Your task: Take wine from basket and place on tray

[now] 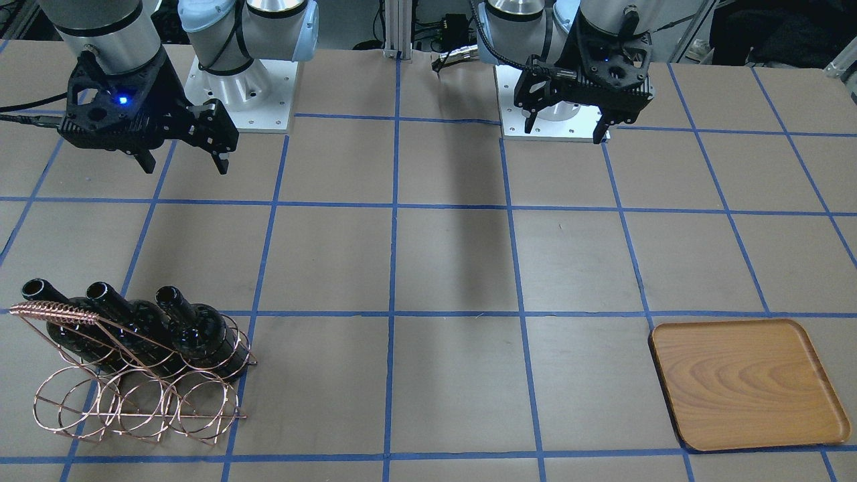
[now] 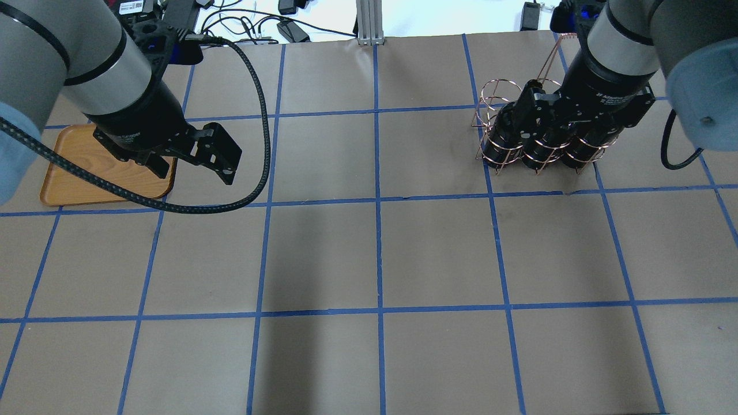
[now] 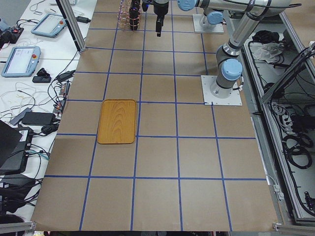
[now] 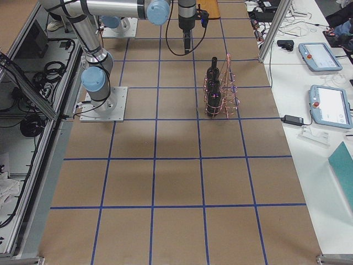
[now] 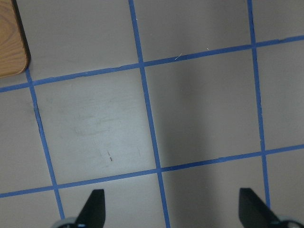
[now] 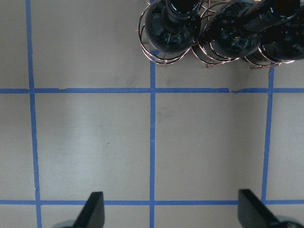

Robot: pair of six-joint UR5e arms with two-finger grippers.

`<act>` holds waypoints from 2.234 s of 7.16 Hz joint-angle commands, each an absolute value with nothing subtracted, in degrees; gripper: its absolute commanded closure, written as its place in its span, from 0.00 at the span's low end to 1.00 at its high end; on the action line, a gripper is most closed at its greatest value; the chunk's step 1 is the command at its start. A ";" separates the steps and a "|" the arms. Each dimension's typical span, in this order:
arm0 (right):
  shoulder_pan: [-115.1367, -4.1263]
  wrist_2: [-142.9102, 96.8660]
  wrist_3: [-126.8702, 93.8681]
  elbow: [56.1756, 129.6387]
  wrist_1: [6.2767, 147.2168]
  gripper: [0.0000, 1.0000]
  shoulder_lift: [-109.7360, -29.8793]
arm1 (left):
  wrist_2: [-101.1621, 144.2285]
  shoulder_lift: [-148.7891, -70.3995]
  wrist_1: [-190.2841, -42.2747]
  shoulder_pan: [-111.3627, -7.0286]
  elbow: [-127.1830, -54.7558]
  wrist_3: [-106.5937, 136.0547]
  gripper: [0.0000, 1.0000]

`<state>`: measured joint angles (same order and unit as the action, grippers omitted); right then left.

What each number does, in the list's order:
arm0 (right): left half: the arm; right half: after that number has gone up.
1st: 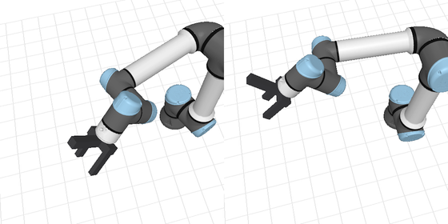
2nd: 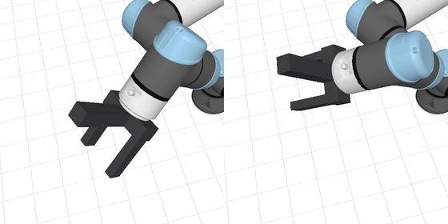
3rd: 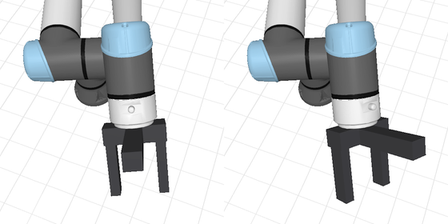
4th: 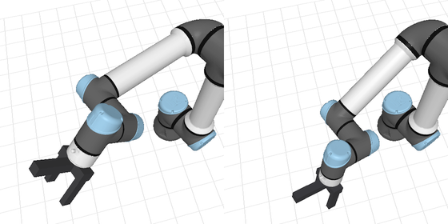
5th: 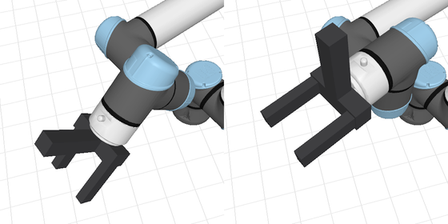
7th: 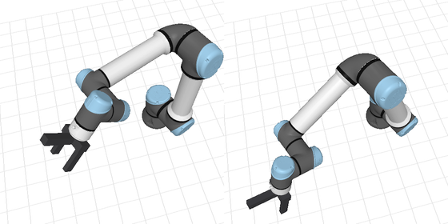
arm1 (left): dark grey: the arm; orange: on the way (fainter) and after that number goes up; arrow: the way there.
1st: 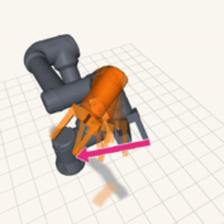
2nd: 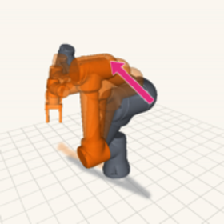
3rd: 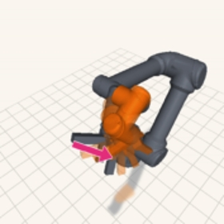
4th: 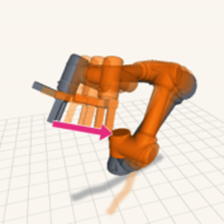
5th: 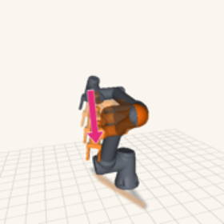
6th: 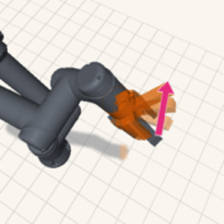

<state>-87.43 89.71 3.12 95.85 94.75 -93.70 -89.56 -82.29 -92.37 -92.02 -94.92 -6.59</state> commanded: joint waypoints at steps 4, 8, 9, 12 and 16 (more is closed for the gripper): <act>-87.10 92.54 3.34 95.10 96.15 0.00 -93.87 | -89.56 -82.27 -92.37 -92.02 -94.92 -6.59 0.00; -79.99 91.23 20.69 95.27 102.10 0.00 -92.21 | -89.56 -82.27 -92.37 -92.02 -94.92 -6.59 0.00; -79.46 91.32 24.74 95.27 104.04 0.00 -90.28 | -89.56 -82.27 -92.37 -92.02 -94.92 -6.59 0.00; -79.28 91.23 31.09 95.80 115.73 0.02 -83.87 | -89.47 -82.18 -92.37 -92.02 -94.92 -6.59 0.00; -79.28 91.23 26.32 95.71 120.15 0.12 -79.46 | -89.56 -82.09 -92.37 -92.02 -95.36 -6.33 0.00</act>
<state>-79.28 91.23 29.21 95.82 119.51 -80.61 -89.63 -82.11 -92.37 -92.02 -95.08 -6.45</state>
